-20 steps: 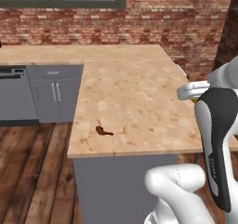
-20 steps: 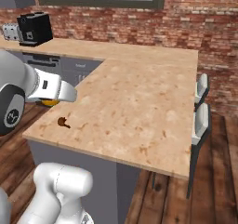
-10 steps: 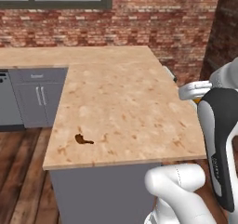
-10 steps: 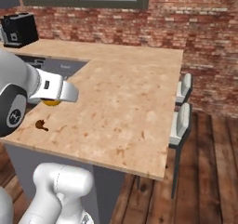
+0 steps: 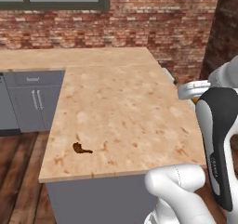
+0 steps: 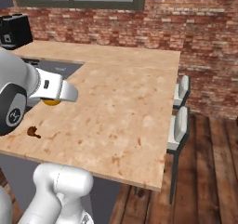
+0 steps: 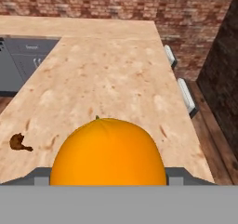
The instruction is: Open the fridge, remove the orange, corn, and chicken drumstick, and place them on any counter.
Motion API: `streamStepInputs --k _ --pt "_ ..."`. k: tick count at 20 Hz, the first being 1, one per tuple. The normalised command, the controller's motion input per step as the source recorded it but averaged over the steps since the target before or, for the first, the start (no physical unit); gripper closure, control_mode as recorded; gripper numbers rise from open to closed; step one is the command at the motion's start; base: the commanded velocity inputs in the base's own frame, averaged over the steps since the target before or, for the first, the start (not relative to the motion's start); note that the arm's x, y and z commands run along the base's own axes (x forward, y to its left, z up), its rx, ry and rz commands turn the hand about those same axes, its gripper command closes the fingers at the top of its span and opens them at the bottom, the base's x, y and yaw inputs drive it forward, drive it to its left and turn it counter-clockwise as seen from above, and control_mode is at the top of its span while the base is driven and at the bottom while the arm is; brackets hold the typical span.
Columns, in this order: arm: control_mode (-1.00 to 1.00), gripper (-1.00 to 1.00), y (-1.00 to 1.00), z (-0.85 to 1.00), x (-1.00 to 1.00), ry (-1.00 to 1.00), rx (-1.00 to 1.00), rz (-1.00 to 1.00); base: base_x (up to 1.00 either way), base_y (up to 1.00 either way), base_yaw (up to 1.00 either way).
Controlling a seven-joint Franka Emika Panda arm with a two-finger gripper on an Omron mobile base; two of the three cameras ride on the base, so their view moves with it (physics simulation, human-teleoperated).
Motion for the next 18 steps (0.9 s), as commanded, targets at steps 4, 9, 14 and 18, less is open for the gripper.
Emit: streamStepInputs --k 4,9,14,18 --pt "1.0 1.0 0.0 0.0 0.0 0.0 0.0 0.0 0.14 0.0 -0.04" --pt "-1.0 1.0 0.0 -0.12 0.09 0.03 0.0 0.0 0.0 0.0 0.0" --pt "-1.0 1.0 0.04 -0.44 0.49 0.19 0.0 0.03 0.0 0.0 0.0" --pt "-1.0 1.0 0.39 -0.75 0.81 0.29 0.0 0.11 0.0 0.0 0.0"
